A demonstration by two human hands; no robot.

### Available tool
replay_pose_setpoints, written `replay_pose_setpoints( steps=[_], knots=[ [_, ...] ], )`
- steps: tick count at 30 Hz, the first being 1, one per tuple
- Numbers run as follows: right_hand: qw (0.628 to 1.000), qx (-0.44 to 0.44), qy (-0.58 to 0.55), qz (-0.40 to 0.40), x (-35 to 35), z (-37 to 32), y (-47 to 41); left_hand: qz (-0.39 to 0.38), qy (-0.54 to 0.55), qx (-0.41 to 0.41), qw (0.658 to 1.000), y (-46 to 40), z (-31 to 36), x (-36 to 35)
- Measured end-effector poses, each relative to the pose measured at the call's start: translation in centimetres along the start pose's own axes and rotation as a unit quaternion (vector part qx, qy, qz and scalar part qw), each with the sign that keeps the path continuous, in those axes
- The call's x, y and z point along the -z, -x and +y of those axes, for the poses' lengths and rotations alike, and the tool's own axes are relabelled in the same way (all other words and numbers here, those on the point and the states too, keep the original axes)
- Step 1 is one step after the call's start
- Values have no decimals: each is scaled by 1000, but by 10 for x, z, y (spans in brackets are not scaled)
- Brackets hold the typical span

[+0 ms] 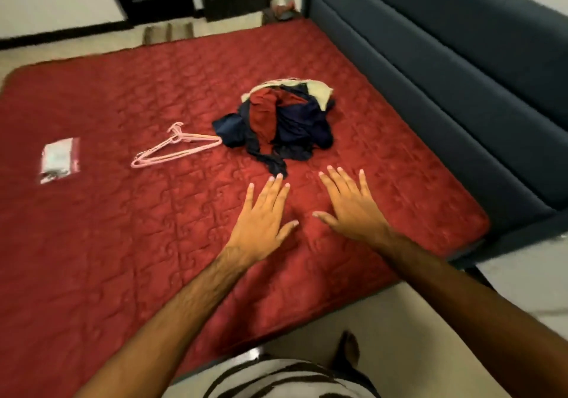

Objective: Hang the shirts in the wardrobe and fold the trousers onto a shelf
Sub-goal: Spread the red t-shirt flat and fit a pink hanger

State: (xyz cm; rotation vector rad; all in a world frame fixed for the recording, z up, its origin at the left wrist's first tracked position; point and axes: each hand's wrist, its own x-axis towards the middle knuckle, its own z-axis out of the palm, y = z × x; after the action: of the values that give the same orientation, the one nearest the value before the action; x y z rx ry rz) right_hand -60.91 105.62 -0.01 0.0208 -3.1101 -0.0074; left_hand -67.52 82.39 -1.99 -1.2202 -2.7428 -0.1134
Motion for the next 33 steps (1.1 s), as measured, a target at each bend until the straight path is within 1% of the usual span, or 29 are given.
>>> replay_pose_setpoints(
  steps=[2,5,9,14,16,19,21,23,27,33],
  knots=[
    [998,57,-8,-7,1,20,-28,-7,-2,58,998,-10,6,1],
    [993,120,-13,-18,2,38,-61,-5,-17,129,991,-16,14,0],
    [976,216,-4,-38,-8,45,-106,-19,-24,225,974,-21,22,-8],
    [958,281,6,-49,-19,38,-165,-14,-26,293,956,-37,10,-25],
    [954,294,18,-45,-24,34,-191,-20,-17,310,950,-46,-3,-32],
    [952,298,20,-65,-29,28,-231,-18,12,328,944,-64,-28,-42],
    [951,303,32,-61,-32,20,-260,-16,11,332,943,-73,-51,-49],
    [948,305,43,-76,-35,11,-283,-23,18,335,942,-80,-70,-54],
    [945,306,52,-105,-47,0,-325,-6,26,360,933,-90,-97,-70],
    [938,312,70,-131,-92,13,-390,-4,28,372,928,-134,-123,-128]
  ],
)
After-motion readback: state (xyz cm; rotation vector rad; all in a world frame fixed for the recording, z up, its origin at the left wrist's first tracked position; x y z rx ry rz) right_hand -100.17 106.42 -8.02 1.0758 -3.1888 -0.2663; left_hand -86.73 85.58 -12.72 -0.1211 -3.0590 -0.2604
